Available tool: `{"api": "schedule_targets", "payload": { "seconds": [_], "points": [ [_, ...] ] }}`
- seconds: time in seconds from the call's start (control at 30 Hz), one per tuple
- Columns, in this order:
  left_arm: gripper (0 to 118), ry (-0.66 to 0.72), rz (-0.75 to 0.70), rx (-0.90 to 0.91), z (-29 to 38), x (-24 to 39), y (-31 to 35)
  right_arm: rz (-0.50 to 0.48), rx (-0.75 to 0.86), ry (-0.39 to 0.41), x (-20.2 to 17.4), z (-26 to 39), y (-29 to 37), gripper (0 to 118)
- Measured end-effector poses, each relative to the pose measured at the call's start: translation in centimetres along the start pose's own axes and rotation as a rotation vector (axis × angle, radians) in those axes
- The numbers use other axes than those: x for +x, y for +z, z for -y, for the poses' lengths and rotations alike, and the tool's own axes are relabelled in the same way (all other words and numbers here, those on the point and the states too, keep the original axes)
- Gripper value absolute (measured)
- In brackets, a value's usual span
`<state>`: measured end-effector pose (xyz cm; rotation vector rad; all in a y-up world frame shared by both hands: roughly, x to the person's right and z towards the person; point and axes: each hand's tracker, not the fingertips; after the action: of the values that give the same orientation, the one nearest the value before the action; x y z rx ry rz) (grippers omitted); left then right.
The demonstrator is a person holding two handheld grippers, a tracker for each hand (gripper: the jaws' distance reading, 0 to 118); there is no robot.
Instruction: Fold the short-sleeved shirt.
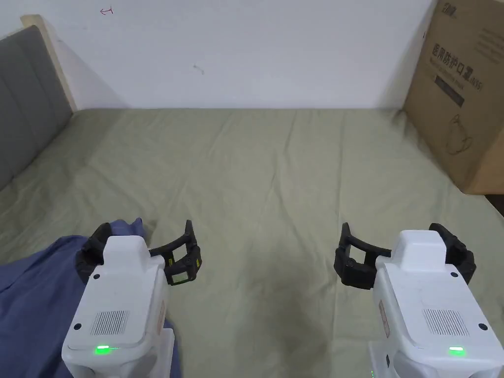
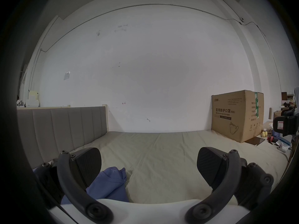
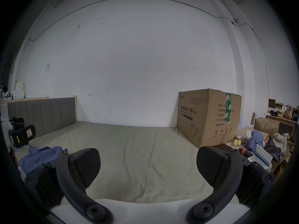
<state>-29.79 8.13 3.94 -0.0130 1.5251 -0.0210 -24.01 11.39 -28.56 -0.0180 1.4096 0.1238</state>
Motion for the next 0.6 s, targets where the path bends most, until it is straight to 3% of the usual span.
{"api": "schedule_targets", "payload": {
  "seconds": [0.6],
  "points": [
    [118, -0.007, 0.006, -0.006, -0.31, -0.07, -0.22, -0.002, 0.001, 0.003, 0.2, -0.31, -0.1, 116]
  ]
}}
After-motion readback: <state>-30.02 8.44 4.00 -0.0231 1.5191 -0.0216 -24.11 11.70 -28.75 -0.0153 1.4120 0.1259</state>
